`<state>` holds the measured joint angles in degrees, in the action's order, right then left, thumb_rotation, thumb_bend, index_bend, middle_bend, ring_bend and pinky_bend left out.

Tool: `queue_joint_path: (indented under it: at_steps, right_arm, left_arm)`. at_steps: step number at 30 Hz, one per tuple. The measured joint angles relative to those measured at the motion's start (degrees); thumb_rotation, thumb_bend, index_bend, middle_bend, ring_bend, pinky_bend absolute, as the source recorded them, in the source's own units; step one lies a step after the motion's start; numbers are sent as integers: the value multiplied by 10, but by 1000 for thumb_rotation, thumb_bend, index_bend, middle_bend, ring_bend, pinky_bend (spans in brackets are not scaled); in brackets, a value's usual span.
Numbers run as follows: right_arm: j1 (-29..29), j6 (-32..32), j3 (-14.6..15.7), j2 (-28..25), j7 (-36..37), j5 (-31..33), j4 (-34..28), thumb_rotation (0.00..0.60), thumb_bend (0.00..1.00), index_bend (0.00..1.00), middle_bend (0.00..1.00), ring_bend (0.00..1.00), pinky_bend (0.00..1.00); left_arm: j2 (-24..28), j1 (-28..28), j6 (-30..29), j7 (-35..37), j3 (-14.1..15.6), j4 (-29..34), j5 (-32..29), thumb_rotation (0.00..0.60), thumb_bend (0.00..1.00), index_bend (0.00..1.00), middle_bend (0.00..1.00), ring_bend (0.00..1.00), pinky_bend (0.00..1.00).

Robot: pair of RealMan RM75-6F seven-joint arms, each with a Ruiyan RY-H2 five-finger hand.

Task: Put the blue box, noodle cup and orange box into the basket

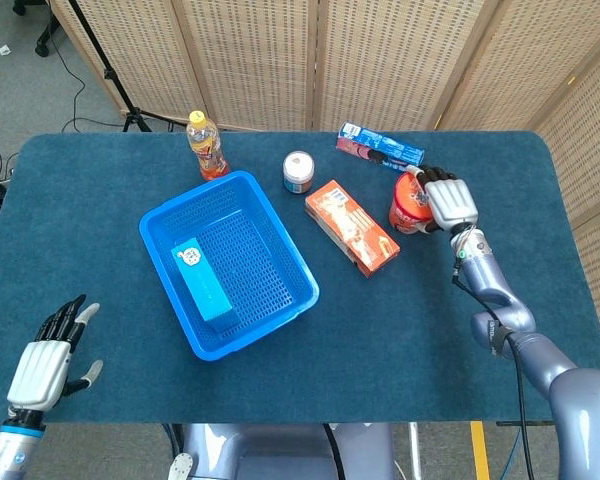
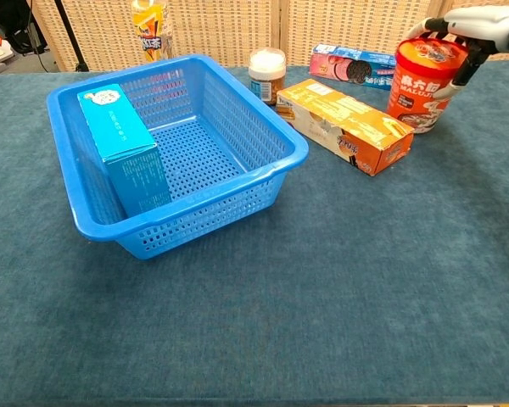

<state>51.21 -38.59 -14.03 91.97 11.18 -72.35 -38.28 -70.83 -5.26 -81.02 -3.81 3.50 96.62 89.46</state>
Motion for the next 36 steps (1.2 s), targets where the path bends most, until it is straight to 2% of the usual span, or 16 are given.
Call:
queue_joint_path:
  at_steps: [7, 13, 26, 32, 36]
  right_arm:
    - [-29, -31, -9, -55, -65, 31, -106, 600, 311, 557, 347, 347, 473]
    - [-52, -69, -24, -118, -130, 65, -220, 600, 311, 557, 346, 347, 473]
    - [-97, -204, -56, -265, -302, 131, -559, 600, 311, 558, 333, 347, 473]
    - [-119, -279, -58, -308, -371, 138, -705, 600, 311, 557, 329, 347, 473]
    - [-133, -321, -48, -315, -410, 132, -777, 600, 311, 558, 324, 347, 473]
  left_arm:
    - [7, 1, -4, 11, 2, 7, 7, 600, 299, 76, 0, 3, 126]
    - [18, 1, -10, 24, 8, 21, 26, 600, 299, 76, 0, 3, 127]
    - [39, 0, -17, 72, 18, 38, 51, 600, 299, 76, 0, 4, 126]
    - [47, -2, -16, 89, 23, 41, 61, 600, 299, 76, 0, 3, 127]
    - [52, -2, -19, 95, 28, 46, 75, 600, 299, 76, 0, 4, 127]
